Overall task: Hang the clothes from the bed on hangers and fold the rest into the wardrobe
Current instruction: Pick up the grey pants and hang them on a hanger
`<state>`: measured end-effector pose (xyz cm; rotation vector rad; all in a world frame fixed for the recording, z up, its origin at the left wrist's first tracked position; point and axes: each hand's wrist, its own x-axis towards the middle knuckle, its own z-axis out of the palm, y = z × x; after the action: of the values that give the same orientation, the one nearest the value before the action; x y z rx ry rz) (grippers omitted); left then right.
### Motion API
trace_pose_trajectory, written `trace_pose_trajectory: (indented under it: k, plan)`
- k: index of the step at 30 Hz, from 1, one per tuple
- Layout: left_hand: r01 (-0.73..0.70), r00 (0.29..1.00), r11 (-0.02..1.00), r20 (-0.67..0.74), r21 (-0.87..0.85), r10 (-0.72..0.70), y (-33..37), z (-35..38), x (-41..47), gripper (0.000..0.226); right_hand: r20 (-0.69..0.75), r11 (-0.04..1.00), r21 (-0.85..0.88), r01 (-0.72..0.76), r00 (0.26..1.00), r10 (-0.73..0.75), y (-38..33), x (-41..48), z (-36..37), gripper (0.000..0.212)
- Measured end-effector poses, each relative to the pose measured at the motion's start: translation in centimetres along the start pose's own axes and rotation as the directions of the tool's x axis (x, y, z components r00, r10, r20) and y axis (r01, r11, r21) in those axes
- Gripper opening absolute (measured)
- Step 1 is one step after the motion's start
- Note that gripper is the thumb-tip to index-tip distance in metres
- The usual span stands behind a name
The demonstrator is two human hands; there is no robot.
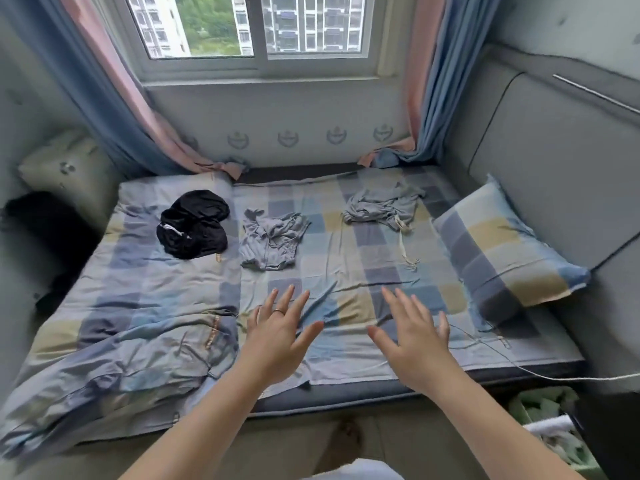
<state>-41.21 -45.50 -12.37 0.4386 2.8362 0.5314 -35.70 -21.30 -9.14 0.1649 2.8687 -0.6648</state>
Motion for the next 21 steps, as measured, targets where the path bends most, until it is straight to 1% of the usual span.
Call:
trace_pose_trajectory:
  k: [3,8,11,15,18,21]
  plan:
    - [0.064,0.998,0.998,0.001,-0.014,-0.064,-1.7,-0.2,4.2,0.098,0.047,1.0,0.011,0.027,0.999,-0.028,-0.1,5.8,0.0,0.069]
    - [0.161,0.987,0.987,0.026,-0.015,-0.161,-4.0,-0.2,11.5,0.096,0.118,0.998,0.034,0.047,0.992,-0.05,0.0,15.1,0.1,0.069]
    - [0.205,0.978,0.978,0.038,-0.039,-0.203,-5.3,-0.1,15.2,0.088,0.162,0.998,0.035,0.049,0.985,-0.054,0.0,19.4,0.2,0.07]
    - [0.266,0.963,0.962,0.065,-0.068,-0.262,-7.5,0.5,19.6,0.069,0.205,0.998,0.006,0.061,0.977,-0.061,-0.2,23.9,0.4,0.069]
    - [0.292,0.955,0.954,0.081,-0.075,-0.286,-10.2,1.5,23.3,0.065,0.21,0.996,-0.026,0.087,0.975,-0.079,-0.4,27.9,1.7,0.068]
    - [0.303,0.948,0.953,0.112,-0.028,-0.298,-14.8,3.2,27.2,0.065,0.217,0.989,-0.066,0.129,0.97,-0.112,-0.9,33.0,4.9,0.069]
